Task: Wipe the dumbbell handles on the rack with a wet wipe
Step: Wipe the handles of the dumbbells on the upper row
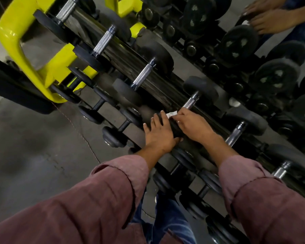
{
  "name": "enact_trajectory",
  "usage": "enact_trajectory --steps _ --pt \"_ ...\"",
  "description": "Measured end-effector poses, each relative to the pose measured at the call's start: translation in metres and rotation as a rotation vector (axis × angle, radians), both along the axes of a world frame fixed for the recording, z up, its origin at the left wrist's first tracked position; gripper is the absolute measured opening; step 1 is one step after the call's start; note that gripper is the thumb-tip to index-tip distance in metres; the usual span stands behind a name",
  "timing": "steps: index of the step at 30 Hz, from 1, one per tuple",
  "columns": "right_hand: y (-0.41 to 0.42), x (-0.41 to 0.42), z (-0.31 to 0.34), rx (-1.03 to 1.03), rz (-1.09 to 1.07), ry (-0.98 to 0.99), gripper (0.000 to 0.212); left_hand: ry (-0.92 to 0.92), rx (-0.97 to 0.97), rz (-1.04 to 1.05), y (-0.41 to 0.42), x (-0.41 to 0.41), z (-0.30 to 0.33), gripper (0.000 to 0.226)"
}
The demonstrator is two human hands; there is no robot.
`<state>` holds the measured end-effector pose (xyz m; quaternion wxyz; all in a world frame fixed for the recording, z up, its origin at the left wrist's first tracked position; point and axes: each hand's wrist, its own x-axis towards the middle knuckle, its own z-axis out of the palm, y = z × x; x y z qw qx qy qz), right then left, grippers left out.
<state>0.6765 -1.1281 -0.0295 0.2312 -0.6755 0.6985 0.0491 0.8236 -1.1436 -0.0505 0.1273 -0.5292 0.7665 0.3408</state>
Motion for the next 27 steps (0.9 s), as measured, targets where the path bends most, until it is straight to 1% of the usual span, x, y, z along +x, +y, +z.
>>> enact_trajectory --steps 5,9,11,13,15,19,23,25,27 --pt "-0.004 -0.008 0.003 -0.119 0.140 0.185 0.025 -0.007 0.004 -0.005 0.001 0.001 0.000 0.128" --pt "-0.010 -0.007 -0.003 -0.179 0.121 0.264 0.022 -0.016 0.016 -0.001 0.001 0.000 0.002 0.128" --pt "-0.013 -0.005 -0.002 -0.175 0.071 0.234 0.024 -0.035 0.009 -0.004 0.001 0.000 0.002 0.128" --pt "-0.017 -0.003 -0.001 -0.155 0.038 0.180 0.034 -0.051 0.006 -0.006 0.000 -0.001 0.004 0.128" --pt "-0.021 -0.001 0.000 -0.134 0.069 0.137 0.041 -0.078 0.008 -0.005 0.001 -0.001 0.006 0.129" --pt "-0.029 -0.001 0.005 -0.067 0.166 0.145 0.029 -0.123 -0.017 -0.008 -0.002 -0.004 0.004 0.131" --pt "-0.024 -0.003 0.006 0.000 0.279 0.115 0.024 -0.127 0.003 0.020 0.001 -0.007 0.004 0.131" --pt "-0.022 -0.009 0.005 -0.002 0.294 0.129 0.023 -0.133 0.002 0.022 0.002 -0.008 0.006 0.131" --pt "-0.024 -0.015 0.005 -0.018 0.262 0.162 0.022 -0.143 0.012 0.023 0.001 -0.009 0.007 0.131"
